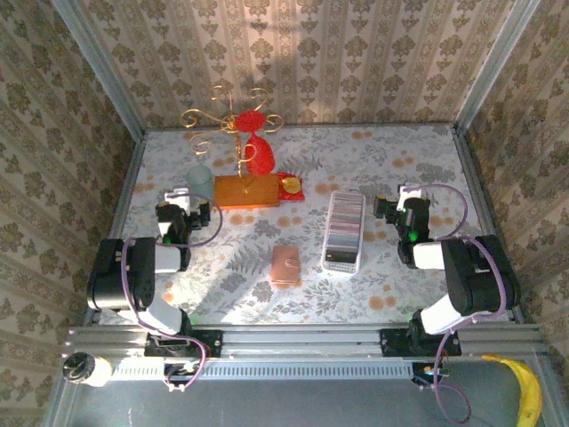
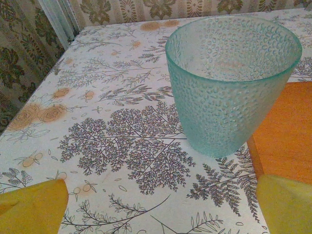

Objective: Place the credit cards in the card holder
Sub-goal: Pick up the card holder at the bottom-center of the table.

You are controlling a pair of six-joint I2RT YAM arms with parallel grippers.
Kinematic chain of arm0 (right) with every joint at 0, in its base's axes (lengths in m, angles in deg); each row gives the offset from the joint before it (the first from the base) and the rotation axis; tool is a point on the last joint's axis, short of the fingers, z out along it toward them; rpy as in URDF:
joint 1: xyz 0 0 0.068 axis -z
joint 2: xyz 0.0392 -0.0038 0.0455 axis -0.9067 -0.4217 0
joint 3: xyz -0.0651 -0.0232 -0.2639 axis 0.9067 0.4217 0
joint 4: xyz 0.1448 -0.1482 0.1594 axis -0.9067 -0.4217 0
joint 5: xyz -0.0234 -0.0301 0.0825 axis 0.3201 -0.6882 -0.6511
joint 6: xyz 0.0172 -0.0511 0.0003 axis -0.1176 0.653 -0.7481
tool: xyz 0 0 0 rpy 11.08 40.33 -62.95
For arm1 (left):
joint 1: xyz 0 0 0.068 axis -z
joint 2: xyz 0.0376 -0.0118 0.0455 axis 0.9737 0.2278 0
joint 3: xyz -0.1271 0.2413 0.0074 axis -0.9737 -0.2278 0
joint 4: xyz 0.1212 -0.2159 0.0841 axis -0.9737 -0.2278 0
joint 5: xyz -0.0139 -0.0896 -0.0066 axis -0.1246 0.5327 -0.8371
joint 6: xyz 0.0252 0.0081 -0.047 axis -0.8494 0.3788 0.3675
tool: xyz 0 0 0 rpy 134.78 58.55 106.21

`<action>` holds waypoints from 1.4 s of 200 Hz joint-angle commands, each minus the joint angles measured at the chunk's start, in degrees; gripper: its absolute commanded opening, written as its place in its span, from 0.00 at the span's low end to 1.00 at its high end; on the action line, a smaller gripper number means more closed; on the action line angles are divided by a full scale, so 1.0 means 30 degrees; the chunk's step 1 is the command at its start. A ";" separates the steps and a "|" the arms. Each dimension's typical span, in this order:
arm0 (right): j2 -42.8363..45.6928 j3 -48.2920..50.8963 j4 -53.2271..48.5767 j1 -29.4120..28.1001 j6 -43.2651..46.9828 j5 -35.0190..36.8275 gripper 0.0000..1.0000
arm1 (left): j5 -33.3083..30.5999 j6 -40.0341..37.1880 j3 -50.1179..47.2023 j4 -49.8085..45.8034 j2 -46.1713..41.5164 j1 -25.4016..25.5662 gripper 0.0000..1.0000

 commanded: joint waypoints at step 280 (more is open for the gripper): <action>0.8742 -1.0051 -2.6176 -1.2818 -1.1027 -0.2332 0.40 | 0.8883 1.2920 0.2496 -2.2976 -1.3116 0.6897 0.97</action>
